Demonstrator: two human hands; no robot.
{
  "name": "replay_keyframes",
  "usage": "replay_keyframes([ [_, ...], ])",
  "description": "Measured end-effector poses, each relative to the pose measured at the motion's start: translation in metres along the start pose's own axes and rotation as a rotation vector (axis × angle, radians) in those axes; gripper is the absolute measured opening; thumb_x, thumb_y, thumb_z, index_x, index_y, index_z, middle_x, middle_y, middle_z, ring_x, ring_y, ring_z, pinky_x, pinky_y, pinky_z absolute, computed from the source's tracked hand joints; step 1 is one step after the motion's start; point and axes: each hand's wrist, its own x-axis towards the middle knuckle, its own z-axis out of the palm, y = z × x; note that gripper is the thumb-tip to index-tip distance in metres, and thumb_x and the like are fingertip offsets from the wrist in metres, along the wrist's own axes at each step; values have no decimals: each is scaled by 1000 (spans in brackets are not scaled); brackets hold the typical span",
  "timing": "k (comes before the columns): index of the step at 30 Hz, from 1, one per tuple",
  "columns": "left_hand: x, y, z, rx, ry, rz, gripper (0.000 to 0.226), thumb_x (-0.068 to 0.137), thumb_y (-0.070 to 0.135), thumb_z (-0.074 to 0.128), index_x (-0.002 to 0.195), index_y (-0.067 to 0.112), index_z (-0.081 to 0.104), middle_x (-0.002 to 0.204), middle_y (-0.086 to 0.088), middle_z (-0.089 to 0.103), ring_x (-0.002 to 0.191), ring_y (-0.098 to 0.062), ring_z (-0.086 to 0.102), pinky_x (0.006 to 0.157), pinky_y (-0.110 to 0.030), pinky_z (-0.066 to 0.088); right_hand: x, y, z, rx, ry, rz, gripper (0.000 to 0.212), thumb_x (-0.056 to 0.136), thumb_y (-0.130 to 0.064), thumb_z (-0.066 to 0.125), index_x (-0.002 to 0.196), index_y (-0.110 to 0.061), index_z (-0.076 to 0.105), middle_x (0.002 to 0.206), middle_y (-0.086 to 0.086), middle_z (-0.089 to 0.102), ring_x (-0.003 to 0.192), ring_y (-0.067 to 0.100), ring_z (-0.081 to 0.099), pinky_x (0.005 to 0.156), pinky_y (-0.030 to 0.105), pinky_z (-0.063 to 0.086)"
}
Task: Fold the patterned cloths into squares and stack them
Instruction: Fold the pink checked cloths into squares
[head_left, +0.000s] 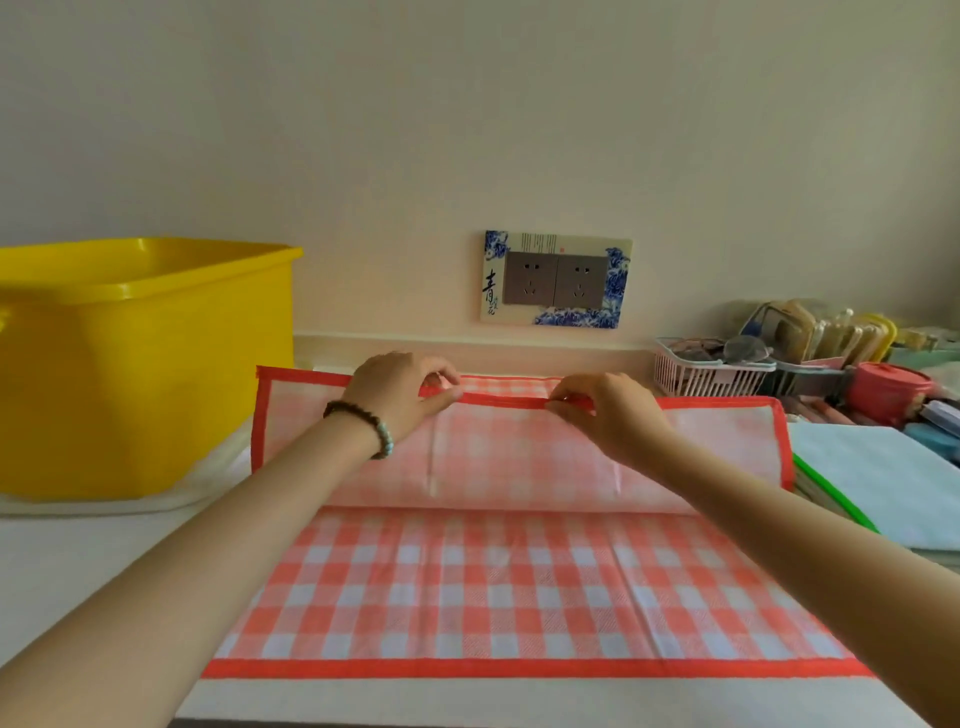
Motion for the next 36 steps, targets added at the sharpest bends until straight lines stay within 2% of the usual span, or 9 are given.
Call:
replay_keyframes([
  [3,5,-4,19,1,43,97,38,90,45,52,120,24,59,118,5,63,112,-17,54,98,-33,39,14,13,22,33,61,-9,16,89,-29,62,95,-18,72,86,-2,74,77,19,67,76,33,52],
  [7,1,-4,44,-22,-104,90,80,73,71,22,132,24,50,136,4,51,127,-15,44,110,-30,28,29,29,47,34,101,5,12,88,-27,63,88,-18,72,82,-3,72,74,20,64,77,30,43],
  [9,-2,-5,56,-29,-187,72,87,70,75,16,136,26,45,142,5,45,133,-13,37,113,-30,24,34,35,57,50,87,14,11,87,-25,63,87,-17,71,82,-3,72,75,20,64,78,32,46],
  [13,-8,-6,76,20,-369,28,77,81,73,29,143,28,33,152,7,29,140,-11,22,114,-30,15,42,41,73,67,39,48,11,88,-24,62,91,-17,70,87,-2,71,81,19,64,84,38,49],
  [16,-10,-8,89,23,-456,-28,73,86,70,30,146,29,25,155,7,19,143,-12,16,117,-36,12,43,39,81,74,20,105,20,90,-28,58,107,-19,64,97,-2,69,93,20,62,85,33,46],
  [20,-14,-14,100,39,-472,-71,69,89,67,26,146,30,24,156,8,17,143,-12,15,117,-36,12,33,27,91,28,-135,135,27,94,-30,52,117,-20,59,126,-1,58,112,20,55,93,31,41],
  [26,-14,-16,106,29,-482,-99,61,93,58,30,147,29,23,156,7,19,143,-13,16,118,-36,12,12,-6,103,40,-268,105,34,98,-24,39,124,-15,58,134,-1,54,122,19,48,98,27,35],
  [29,-15,-15,108,15,-517,-93,59,95,55,29,148,29,21,156,7,17,144,-13,12,118,-37,9,7,-15,110,90,-277,135,36,98,-24,38,129,-17,54,137,0,51,124,19,46,103,27,32],
  [36,-15,-20,115,64,-564,-61,59,96,54,21,149,30,10,158,10,3,145,-12,1,118,-38,3,-5,-4,122,-3,-387,188,48,101,-41,23,147,-29,24,157,-5,18,145,14,12,117,33,6],
])
